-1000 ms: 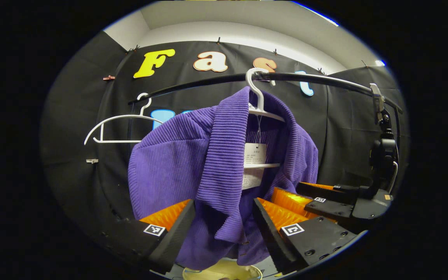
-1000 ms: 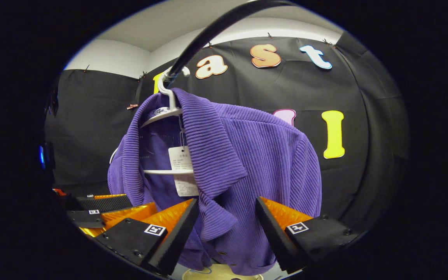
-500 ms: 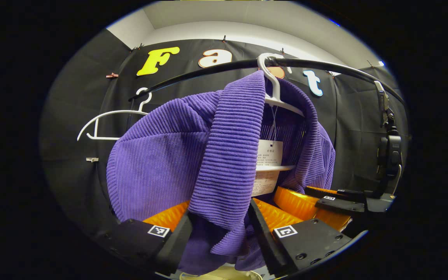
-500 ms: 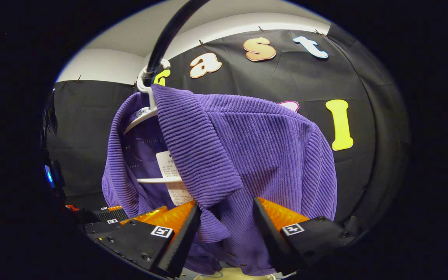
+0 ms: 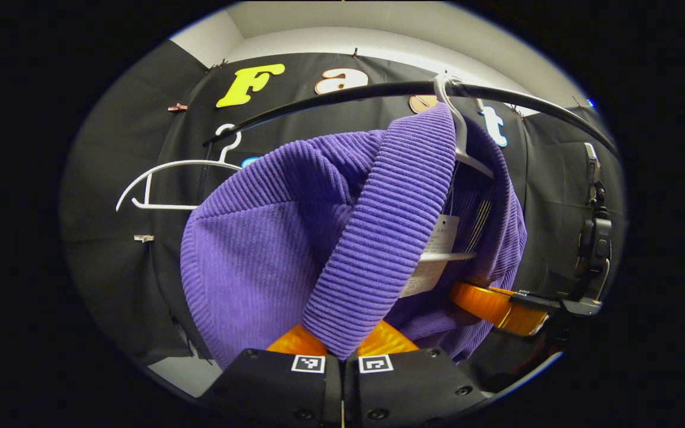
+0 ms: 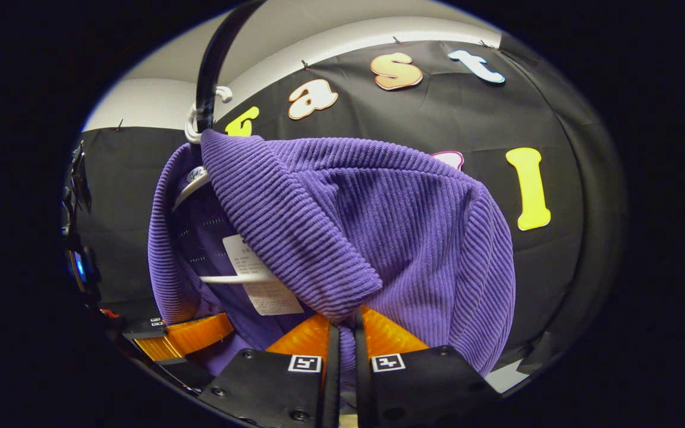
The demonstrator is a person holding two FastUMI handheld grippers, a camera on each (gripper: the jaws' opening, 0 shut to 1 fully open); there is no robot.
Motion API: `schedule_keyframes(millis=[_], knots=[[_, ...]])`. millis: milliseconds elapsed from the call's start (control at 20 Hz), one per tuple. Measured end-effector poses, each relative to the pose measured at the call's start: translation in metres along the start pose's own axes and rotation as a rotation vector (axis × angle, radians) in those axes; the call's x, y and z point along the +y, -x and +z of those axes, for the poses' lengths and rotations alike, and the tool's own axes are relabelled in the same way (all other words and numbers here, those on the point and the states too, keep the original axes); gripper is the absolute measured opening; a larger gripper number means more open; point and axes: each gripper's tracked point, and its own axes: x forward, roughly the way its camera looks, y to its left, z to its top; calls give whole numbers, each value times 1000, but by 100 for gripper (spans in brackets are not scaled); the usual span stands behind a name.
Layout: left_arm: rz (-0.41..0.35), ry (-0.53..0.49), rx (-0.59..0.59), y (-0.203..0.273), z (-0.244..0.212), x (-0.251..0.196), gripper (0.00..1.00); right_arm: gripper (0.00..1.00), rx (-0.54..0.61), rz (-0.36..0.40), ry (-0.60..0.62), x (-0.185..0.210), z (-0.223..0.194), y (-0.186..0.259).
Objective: Grasp the clothes on the hanger with both hands and then place them into the laundry hamper below.
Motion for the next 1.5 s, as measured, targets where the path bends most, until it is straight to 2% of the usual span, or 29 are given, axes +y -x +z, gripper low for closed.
schedule_keyframes(millis=[250, 400, 700, 850, 900, 1150, 1350, 1500], knots=[[16, -11, -3, 10, 4, 10, 6, 16, 15, 106, -28, -6, 5, 7], [54, -3, -66, 23, 23, 27, 6, 16, -4, 146, -49, -17, 19, 20], [141, -1, -159, 45, 60, 62, 6, 16, -38, 169, -164, -32, 43, 38], [181, -52, -222, 54, 86, 79, 5, 16, -60, 171, -193, -32, 54, 44], [186, -66, -240, 55, 94, 84, 7, 16, -66, 179, -206, -32, 58, 45], [231, -147, -315, 67, 141, 112, 5, 16, -105, 225, -245, -19, 77, 49], [237, -161, -291, 67, 157, 142, 6, 16, -117, 300, -274, 6, 87, 50], [216, -137, -232, 41, 157, 163, 6, 16, -139, 328, -288, 14, 96, 43]])
